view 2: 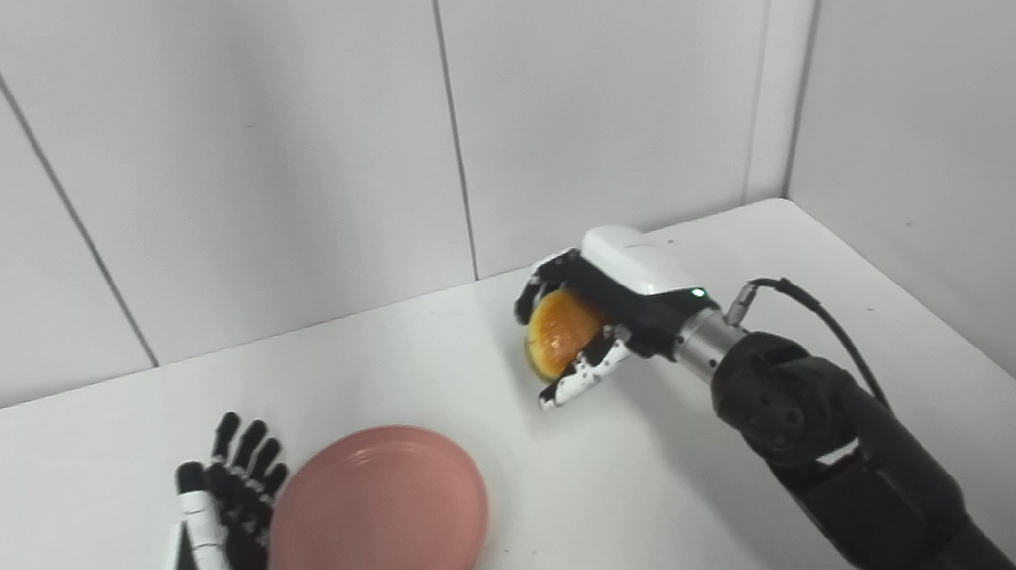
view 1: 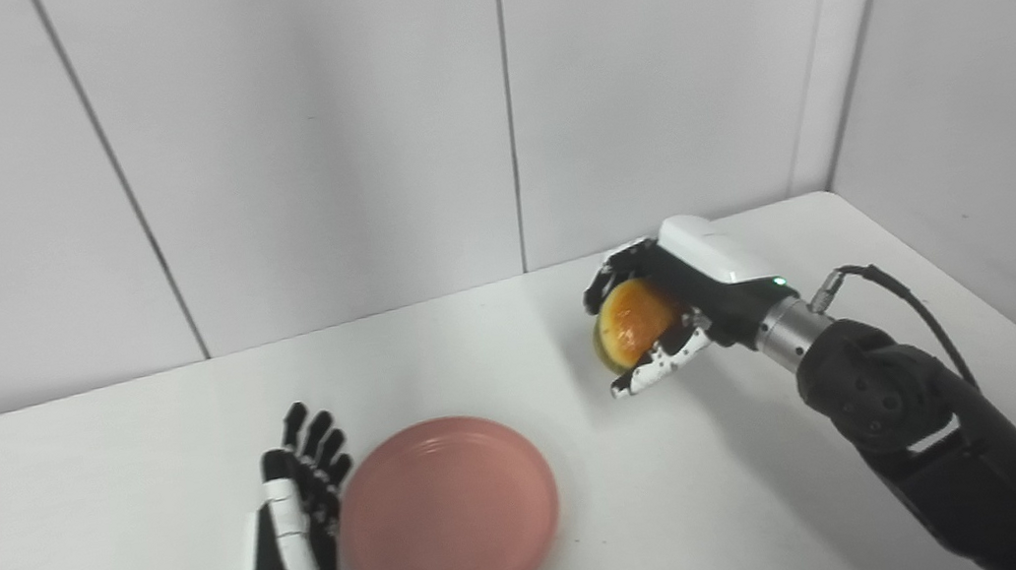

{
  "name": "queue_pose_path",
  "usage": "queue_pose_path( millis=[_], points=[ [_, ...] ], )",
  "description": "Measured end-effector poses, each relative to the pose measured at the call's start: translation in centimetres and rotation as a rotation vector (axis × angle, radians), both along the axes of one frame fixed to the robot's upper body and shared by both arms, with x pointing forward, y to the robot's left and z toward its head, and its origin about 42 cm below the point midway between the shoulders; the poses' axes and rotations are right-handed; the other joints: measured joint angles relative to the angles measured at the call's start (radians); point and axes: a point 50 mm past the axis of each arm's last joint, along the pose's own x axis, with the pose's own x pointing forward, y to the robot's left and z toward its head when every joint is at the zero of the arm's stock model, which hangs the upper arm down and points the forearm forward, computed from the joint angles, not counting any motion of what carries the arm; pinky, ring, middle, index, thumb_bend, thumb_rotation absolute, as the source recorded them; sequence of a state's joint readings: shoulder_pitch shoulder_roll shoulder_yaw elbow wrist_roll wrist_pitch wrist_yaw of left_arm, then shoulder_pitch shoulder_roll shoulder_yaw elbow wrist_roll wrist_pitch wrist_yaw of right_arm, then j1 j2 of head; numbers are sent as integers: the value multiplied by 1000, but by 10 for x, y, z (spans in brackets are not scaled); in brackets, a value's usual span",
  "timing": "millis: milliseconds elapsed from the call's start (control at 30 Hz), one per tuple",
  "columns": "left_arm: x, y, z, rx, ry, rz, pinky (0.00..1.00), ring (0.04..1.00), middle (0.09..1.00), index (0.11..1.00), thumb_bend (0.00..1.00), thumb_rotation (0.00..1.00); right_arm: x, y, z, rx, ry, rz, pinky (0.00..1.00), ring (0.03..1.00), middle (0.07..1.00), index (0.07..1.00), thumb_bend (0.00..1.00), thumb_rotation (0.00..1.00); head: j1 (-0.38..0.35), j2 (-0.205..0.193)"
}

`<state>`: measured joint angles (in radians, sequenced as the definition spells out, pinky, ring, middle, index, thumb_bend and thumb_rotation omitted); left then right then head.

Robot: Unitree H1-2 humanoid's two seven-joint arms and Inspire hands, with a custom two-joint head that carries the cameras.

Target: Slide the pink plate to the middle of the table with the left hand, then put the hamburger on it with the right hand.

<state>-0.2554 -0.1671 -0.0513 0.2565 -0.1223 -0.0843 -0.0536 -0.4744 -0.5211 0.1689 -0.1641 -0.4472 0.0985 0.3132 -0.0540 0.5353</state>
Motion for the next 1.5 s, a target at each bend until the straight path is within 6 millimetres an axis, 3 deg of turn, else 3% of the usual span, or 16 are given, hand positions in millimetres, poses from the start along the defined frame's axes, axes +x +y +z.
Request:
queue_pose_path(
  millis=[167,333,500,833,1133,1300,1333,1367,1433,1500],
  points=[
    [-2,-7,1,17,-11,16,1000,965,962,960,777,1000,5,40,3,11,23,128,483,472,464,495,519,0,59,2],
    [-2,-9,1,35,-7,37,1000,969,968,970,762,1000,4,75,1,14,31,244,428,456,483,490,519,0,118,5],
    [-2,-15,1,56,-19,43,1000,971,976,983,778,1000,9,104,-17,14,123,332,365,420,495,508,517,0,145,6],
    [-2,-20,1,75,-20,48,984,971,967,968,794,1000,23,106,-64,-76,273,334,340,418,503,502,518,0,168,11],
    [-2,-21,0,72,-22,44,996,972,963,957,800,1000,27,105,-80,-137,304,307,345,421,505,497,518,0,166,12],
    [-1,-21,1,68,-21,40,1000,987,976,972,801,1000,28,104,-81,-146,305,303,421,427,508,514,517,0,164,9],
    [-1,-22,1,63,-20,37,1000,991,982,981,805,1000,28,103,-82,-147,306,306,508,592,660,656,617,114,164,9],
    [-1,-22,1,61,-21,36,995,987,980,981,804,1000,28,103,-82,-148,299,313,567,684,737,722,649,194,164,9],
    [-1,-22,1,61,-23,35,998,992,982,988,800,1000,26,102,-81,-151,285,324,680,832,861,829,684,411,161,11],
    [-1,-22,1,61,-23,35,1000,996,985,992,796,1000,22,100,-81,-149,281,325,726,880,905,874,694,525,158,9]
  ],
)
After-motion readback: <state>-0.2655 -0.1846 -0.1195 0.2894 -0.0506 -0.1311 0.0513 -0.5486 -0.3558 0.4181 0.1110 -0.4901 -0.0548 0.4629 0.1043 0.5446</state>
